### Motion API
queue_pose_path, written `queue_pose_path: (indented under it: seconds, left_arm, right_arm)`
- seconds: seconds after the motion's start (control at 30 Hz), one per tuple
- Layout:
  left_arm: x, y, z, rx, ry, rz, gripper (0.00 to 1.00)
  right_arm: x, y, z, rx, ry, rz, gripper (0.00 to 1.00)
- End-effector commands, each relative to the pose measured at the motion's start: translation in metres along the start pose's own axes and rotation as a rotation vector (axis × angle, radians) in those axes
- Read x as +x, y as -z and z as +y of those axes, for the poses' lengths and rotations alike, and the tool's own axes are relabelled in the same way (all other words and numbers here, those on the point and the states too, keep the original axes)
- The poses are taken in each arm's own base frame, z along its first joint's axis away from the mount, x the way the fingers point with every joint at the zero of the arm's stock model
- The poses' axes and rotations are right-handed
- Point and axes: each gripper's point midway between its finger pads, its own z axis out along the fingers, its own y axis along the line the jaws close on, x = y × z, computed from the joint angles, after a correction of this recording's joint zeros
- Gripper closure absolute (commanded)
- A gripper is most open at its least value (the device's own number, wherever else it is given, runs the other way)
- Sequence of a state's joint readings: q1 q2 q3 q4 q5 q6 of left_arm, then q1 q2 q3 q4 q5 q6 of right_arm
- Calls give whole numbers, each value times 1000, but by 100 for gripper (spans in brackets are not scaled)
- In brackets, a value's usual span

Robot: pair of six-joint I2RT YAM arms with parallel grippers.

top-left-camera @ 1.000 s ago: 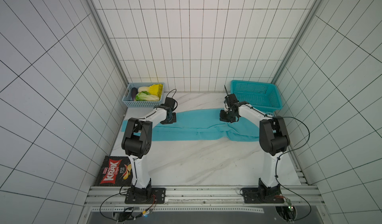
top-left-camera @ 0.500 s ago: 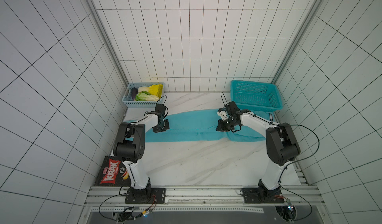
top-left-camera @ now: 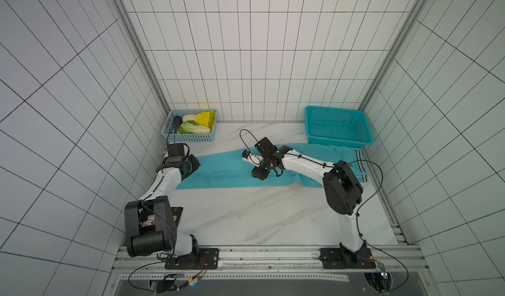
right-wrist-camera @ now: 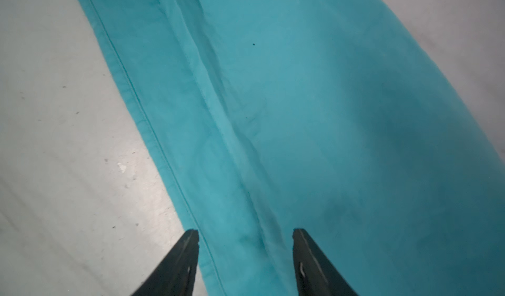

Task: Roll up the long pants
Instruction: Fold the long pant at the center of the board.

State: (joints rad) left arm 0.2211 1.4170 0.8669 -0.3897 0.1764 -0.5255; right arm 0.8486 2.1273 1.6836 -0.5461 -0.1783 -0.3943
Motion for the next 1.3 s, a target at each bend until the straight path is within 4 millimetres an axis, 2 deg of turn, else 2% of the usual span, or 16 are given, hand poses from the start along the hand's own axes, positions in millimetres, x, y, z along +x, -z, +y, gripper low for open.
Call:
queue_pose_path:
  seconds: [0.0, 0.13, 0.2, 0.37, 0.4, 0.6, 0.63, 0.67, 0.87, 1.07, 1.13, 1.17, 1.2, 1.23, 1.27]
  left_arm:
    - [-2, 3, -6, 59, 28, -23, 83]
    - [5, -1, 0, 66, 43, -2, 83]
    - [4, 0, 3, 69, 55, -6, 83]
    - [-5, 11, 7, 76, 84, -51, 83]
    - [-6, 13, 7, 77, 85, -60, 83]
    - [-10, 18, 10, 68, 94, -83, 83]
    - [-10, 18, 10, 68, 96, -83, 83]
    - [-9, 18, 10, 68, 98, -82, 83]
    - [-16, 24, 18, 46, 129, -107, 83]
    - [-23, 28, 28, 37, 170, -138, 81]
    - [-23, 28, 29, 36, 174, -141, 79]
    - [-24, 26, 31, 35, 178, -137, 74]
    - [-24, 25, 33, 34, 185, -130, 68]
    - [-23, 24, 34, 38, 192, -122, 64]
    - [-23, 23, 34, 45, 195, -117, 64]
  right_arm:
    - [-12, -7, -7, 8, 99, 43, 41]
    - [-17, -27, -2, -30, 139, 76, 42]
    - [-13, -34, 7, -74, 152, 102, 45]
    - [-11, -36, 32, -150, 188, 118, 48]
    - [-11, -36, 35, -165, 187, 113, 52]
    - [-11, -40, 39, -168, 190, 124, 94]
    - [-11, -40, 38, -163, 188, 127, 99]
    - [-10, -41, 38, -163, 186, 133, 100]
    - [-8, -31, 41, -145, 164, 146, 100]
    - [-15, -7, 49, -121, 124, 81, 100]
    - [-11, -4, 50, -115, 108, 82, 100]
    - [-15, -7, 46, -91, 108, 60, 100]
    - [-16, -10, 40, -57, 101, 56, 97]
    - [-15, -15, 36, -33, 101, 58, 73]
    - [-16, -17, 35, -25, 110, 59, 60]
